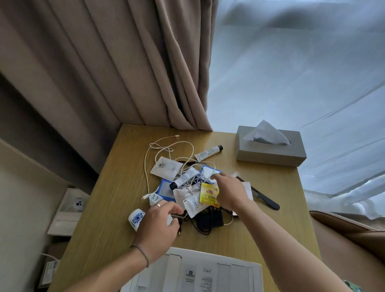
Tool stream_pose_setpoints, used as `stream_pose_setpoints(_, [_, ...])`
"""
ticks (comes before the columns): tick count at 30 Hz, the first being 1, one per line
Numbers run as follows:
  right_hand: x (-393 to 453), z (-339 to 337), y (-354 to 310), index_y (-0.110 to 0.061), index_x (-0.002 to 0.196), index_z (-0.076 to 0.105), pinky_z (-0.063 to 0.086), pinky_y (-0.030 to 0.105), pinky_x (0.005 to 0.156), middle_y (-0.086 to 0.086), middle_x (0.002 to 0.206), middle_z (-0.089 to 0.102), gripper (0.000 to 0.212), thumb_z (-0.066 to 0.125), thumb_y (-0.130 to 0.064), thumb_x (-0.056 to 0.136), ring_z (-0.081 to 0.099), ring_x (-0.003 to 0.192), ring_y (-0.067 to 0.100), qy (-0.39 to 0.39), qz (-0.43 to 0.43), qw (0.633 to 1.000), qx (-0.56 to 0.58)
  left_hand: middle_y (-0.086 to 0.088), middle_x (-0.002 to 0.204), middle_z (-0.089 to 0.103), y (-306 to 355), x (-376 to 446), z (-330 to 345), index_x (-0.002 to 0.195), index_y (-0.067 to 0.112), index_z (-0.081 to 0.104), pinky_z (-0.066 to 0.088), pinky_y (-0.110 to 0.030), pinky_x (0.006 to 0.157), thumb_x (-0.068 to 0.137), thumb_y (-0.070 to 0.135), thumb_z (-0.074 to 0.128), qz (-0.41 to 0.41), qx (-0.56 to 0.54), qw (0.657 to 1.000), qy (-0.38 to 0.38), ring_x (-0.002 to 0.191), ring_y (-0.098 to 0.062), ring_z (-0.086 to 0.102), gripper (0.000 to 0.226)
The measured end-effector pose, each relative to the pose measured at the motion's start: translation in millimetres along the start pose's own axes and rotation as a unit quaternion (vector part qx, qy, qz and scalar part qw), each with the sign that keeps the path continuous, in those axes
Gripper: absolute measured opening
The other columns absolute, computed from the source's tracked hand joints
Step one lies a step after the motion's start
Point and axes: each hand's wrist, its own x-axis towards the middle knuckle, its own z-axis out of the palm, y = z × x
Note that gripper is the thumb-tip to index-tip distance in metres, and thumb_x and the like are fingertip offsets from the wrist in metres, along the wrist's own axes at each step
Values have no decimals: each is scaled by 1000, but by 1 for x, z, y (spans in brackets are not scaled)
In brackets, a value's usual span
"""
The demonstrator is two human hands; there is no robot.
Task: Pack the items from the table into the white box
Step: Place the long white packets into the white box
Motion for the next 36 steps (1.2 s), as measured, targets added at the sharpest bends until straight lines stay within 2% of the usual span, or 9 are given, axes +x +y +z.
stream_pose_setpoints(4, [11,9,5,-20,125,59,55,41,68,3,120,56,43,69,-18,83,64,93,29,-26,-50,995,-77,15,97,61,-12,6,-1,87,27,67,36,-5,69,84,2,59,-16,4,1000,7,90,-3,55,26])
stream_pose_setpoints(9, [13,7,5,-16,109,67,42,34,54,4,102,57,22,64,-13,87,61,78,26,-12,-81,991,-105,15,99,60,-21,11,-5,90,22,70,42,-19,68,87,4,59,-33,-2,999,5,91,-6,57,21])
stream_pose_setpoints(15, [3,-20,4,-14,96,72,51,35,58,1,94,64,11,69,-14,86,62,75,23,65,-102,986,-115,18,94,62,-22,15,0,88,29,67,39,-9,61,89,6,59,-43,-15,999,-6,86,2,56,25])
stream_pose_setpoints(17, [-4,-31,6,-16,95,71,49,29,56,0,93,69,10,72,-20,86,62,75,19,110,-95,983,-108,18,91,64,-18,17,6,86,35,65,42,-8,62,89,6,60,-35,-31,999,-13,84,4,59,29])
stream_pose_setpoints(20, [-18,-50,15,-22,87,68,38,19,47,-3,90,74,8,72,-28,87,59,66,14,169,-39,984,-45,15,91,67,-9,21,21,85,38,66,52,-17,69,89,6,60,-30,-55,998,-33,84,1,62,32])
stream_pose_setpoints(24, [-43,-64,33,-24,77,63,47,27,44,-7,99,75,16,71,-37,82,64,65,13,166,76,976,121,18,94,68,12,31,51,90,36,67,56,-27,76,90,14,60,-28,-35,996,-81,86,-2,63,24])
stream_pose_setpoints(28, [-77,-61,55,-25,77,64,35,12,43,-15,76,64,15,77,-33,79,60,59,6,164,102,947,256,16,91,68,42,41,86,88,34,65,55,-28,77,88,14,57,-5,-14,992,-129,81,-7,62,21])
stream_pose_setpoints(33, [-118,-43,83,-12,97,75,59,33,63,-1,88,74,21,81,-21,79,71,78,17,161,161,876,425,4,99,67,74,50,132,104,28,64,55,-36,79,87,17,56,25,99,977,-188,93,-18,62,22])
stream_pose_setpoints(36, [-139,-33,92,-9,97,75,59,43,74,5,90,76,23,83,-17,78,73,83,24,166,192,843,474,-2,116,62,83,54,158,123,29,51,50,-37,79,85,36,66,52,206,958,-193,109,-22,55,41])
